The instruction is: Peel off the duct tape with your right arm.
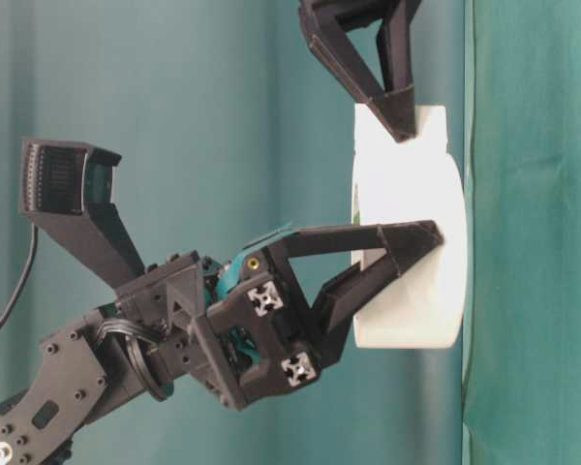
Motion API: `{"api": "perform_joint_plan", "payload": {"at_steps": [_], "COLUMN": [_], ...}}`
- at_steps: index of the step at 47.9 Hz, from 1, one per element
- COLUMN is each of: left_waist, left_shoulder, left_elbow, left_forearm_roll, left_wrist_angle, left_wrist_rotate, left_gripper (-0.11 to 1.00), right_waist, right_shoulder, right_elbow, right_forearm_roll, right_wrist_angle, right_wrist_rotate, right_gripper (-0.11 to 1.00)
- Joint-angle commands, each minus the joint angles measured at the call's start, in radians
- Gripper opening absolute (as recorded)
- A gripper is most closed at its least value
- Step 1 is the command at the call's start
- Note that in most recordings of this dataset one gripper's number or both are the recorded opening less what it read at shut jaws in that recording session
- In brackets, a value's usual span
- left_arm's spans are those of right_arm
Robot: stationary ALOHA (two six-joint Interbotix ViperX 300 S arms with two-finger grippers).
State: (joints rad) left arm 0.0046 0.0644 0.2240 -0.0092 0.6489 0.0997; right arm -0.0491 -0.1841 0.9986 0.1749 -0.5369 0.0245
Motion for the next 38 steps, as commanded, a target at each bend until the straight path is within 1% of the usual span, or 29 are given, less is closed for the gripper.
{"api": "perform_joint_plan", "payload": {"at_steps": [1, 23, 29, 38], "left_waist": [-0.006, -0.017, -0.046, -0.120], "left_shoulder": [-0.031, -0.032, -0.032, -0.038], "left_elbow": [-0.015, -0.018, -0.021, -0.025], "left_forearm_roll": [0.000, 0.000, -0.002, -0.002], "left_wrist_angle": [-0.011, -0.011, -0.011, -0.005], "left_wrist_rotate": [0.003, 0.003, 0.003, 0.003], "left_gripper": [0.22, 0.22, 0.22, 0.22], "right_waist": [0.000, 0.000, -0.006, -0.032], "right_shoulder": [-0.003, -0.003, -0.003, -0.003], "right_elbow": [-0.029, -0.009, -0.006, 0.008], "right_forearm_roll": [-0.002, 0.003, 0.003, 0.005], "right_wrist_angle": [-0.018, -0.054, -0.054, -0.054], "right_wrist_rotate": [0.000, -0.002, -0.002, -0.002], "right_gripper": [-0.08, -0.09, -0.09, -0.09]}}
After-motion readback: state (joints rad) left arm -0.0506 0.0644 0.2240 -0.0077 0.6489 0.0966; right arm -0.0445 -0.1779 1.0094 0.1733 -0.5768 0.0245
